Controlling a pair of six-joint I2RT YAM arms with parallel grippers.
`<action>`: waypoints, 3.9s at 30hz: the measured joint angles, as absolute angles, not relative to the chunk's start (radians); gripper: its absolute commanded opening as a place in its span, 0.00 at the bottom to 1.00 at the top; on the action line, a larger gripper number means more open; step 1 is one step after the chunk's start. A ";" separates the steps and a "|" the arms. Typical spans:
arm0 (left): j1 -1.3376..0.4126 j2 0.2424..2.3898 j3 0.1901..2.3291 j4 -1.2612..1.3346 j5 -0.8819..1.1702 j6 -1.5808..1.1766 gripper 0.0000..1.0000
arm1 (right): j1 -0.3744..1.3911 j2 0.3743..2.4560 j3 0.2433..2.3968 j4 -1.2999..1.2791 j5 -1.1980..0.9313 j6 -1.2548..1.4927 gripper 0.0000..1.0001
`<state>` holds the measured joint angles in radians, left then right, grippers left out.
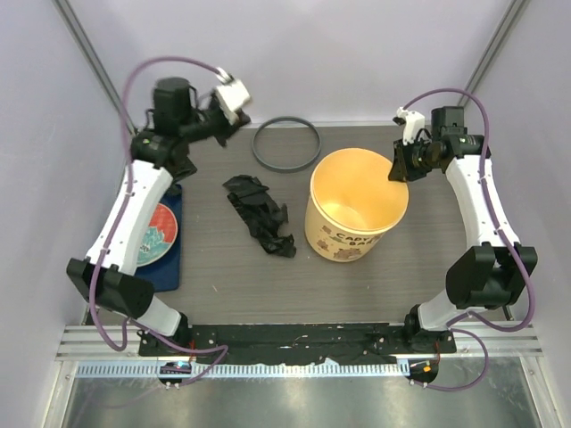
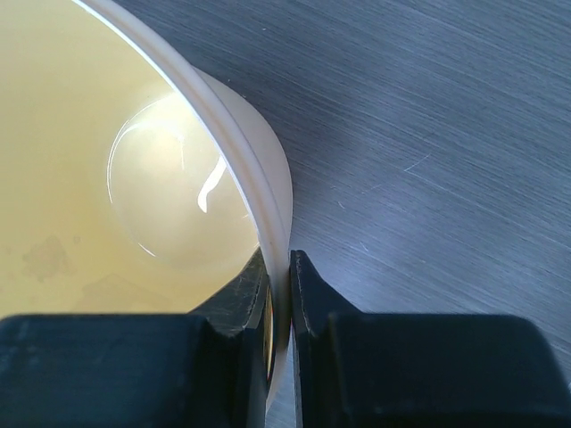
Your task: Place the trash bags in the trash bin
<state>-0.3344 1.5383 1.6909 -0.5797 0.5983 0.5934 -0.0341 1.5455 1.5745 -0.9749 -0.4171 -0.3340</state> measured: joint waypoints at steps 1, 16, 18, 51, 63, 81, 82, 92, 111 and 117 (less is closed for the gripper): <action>-0.310 1.535 1.748 -0.546 0.594 0.527 0.00 | -0.031 1.541 1.561 -0.964 -0.415 -0.329 0.01; -0.288 1.457 1.687 -0.979 0.777 0.991 0.94 | 0.078 1.510 1.540 -0.914 -0.377 -0.279 0.01; -0.294 1.441 1.441 -0.972 0.776 1.061 0.95 | 0.076 1.497 1.540 -0.914 -0.358 -0.281 0.01; -0.592 1.760 1.365 -0.916 0.580 1.279 0.00 | 0.067 1.441 1.530 -0.987 -0.260 -0.278 0.01; -0.321 1.427 1.905 -0.462 0.693 0.464 0.00 | 0.180 1.426 1.483 -0.843 -0.253 -0.170 0.01; -0.571 1.813 2.575 0.149 0.608 -0.252 0.00 | 0.308 1.525 1.512 -0.756 -0.163 0.011 0.01; -0.598 1.813 2.574 0.157 0.604 -0.249 0.00 | 0.312 1.532 1.526 -0.756 -0.158 0.019 0.01; -0.679 1.780 2.514 0.189 0.602 -0.221 0.00 | 0.327 1.543 1.596 -0.762 -0.152 0.063 0.01; -0.724 1.798 2.563 0.251 0.580 -0.232 0.00 | 0.447 1.545 1.573 -0.829 -0.063 0.059 0.01; -0.729 1.823 2.552 0.288 0.561 -0.229 0.00 | 0.465 1.545 1.565 -0.856 -0.052 0.055 0.01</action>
